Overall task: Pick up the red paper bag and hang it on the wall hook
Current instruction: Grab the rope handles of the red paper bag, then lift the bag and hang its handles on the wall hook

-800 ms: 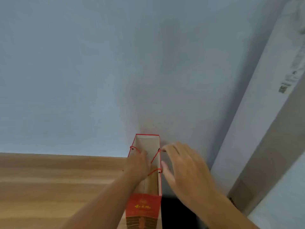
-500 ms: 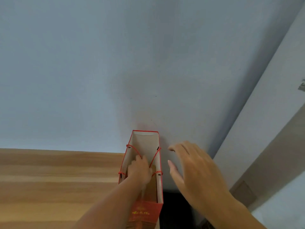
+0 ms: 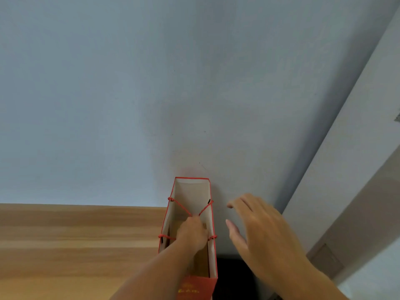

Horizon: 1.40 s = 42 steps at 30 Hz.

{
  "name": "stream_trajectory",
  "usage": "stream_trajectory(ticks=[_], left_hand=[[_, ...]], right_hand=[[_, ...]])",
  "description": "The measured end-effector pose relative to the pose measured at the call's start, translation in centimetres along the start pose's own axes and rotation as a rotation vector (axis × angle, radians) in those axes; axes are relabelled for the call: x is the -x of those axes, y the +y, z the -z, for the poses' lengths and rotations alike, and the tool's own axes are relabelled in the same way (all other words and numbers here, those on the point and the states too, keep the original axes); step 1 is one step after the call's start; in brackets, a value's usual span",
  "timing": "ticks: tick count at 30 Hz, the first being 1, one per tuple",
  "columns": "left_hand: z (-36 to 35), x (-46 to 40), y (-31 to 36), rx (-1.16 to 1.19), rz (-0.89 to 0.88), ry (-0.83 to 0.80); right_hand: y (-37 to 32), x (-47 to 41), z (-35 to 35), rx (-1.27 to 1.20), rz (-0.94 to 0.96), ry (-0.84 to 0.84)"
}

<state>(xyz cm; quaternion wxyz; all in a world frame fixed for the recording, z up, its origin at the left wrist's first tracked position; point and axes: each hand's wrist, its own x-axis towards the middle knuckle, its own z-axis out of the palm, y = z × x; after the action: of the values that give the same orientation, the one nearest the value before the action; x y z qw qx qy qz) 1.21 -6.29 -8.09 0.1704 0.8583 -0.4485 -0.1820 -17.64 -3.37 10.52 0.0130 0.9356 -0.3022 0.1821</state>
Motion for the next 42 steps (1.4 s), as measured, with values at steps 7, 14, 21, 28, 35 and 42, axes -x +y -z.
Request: stream_trajectory(ticks=[7,14,21,28,35,42], left_hand=[[-0.4,-0.4,-0.3,0.069,0.107,0.128],[-0.5,-0.6,0.0,0.215,0.012,-0.001],[4.7,1.7,0.0,0.348,-0.086,0.109],[16.6,7.1,1.1,0.309,-0.213,0.296],[24.8,18.4,-2.0,0.188,-0.188,0.525],[27.7,28.3,-11.1,0.077,0.008,0.654]], right_hand=[[-0.2,0.6,0.7,0.058,0.019,0.016],[-1.9,0.4,-0.2,0.021,0.043,0.006],[-3.0,0.0,-1.2,-0.015,0.058,0.031],[-6.1,-1.1,-0.8,-0.119,0.084,0.084],[-11.8,-1.7,1.8,-0.203,0.281,0.202],[-20.8,-0.4,1.4,-0.316,0.489,0.164]])
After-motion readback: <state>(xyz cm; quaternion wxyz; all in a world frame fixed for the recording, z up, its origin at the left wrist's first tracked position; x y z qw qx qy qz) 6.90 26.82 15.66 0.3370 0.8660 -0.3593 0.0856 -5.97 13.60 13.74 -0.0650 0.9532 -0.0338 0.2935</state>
